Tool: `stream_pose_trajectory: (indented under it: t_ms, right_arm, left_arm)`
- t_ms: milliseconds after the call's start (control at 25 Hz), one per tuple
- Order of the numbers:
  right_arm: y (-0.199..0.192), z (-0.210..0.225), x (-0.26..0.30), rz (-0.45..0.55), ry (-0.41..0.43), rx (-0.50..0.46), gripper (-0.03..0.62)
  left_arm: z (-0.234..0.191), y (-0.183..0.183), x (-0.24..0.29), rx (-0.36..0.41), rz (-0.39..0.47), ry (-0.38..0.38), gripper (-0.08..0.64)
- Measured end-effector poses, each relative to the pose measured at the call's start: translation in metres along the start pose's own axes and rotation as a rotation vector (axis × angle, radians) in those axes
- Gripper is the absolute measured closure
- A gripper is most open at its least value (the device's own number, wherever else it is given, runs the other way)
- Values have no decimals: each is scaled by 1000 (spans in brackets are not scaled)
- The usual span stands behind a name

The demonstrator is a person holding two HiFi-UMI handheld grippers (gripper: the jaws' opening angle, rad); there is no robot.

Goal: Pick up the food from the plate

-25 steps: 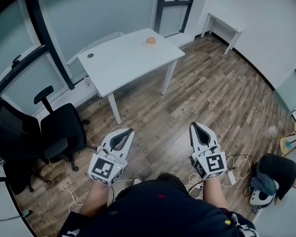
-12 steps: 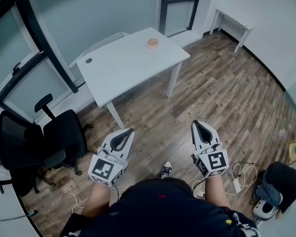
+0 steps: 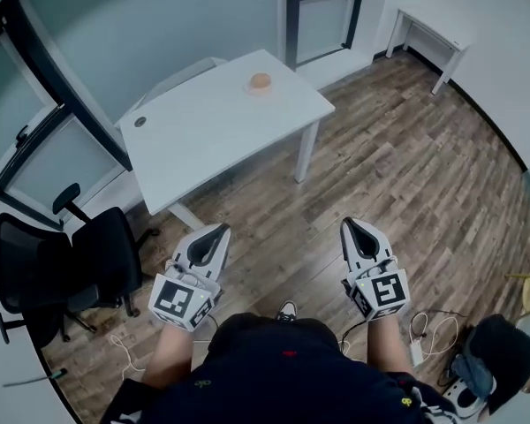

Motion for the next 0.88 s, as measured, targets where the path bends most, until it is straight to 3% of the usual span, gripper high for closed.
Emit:
stream_pose_trajectory:
  t_ms: [240,440,680,880]
  right_arm:
    - [-15,33,42,6,38,34,568]
    - [-24,54,85,-37,5,44,568]
    - [-34,83,167,-21,13,8,568]
    - [-29,91,264,-36,32,-28,568]
  left_arm:
    - [-16,-9,51,11,-26,14,534]
    - [-47,-23,85,-3,-26,11,534]
    - [-116,-41,143,-28,-3,3,534]
    - [-188,-46,180,18,-4,-24,534]
Point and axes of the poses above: the fingertips, and each gripper's own axes: x forward along the fingers, z to its right, y out of its top, the point moved 7 cm from there along -x, backward along the fingers, and after that the axes turned 10 degrees about z, right-handed, at the moved point
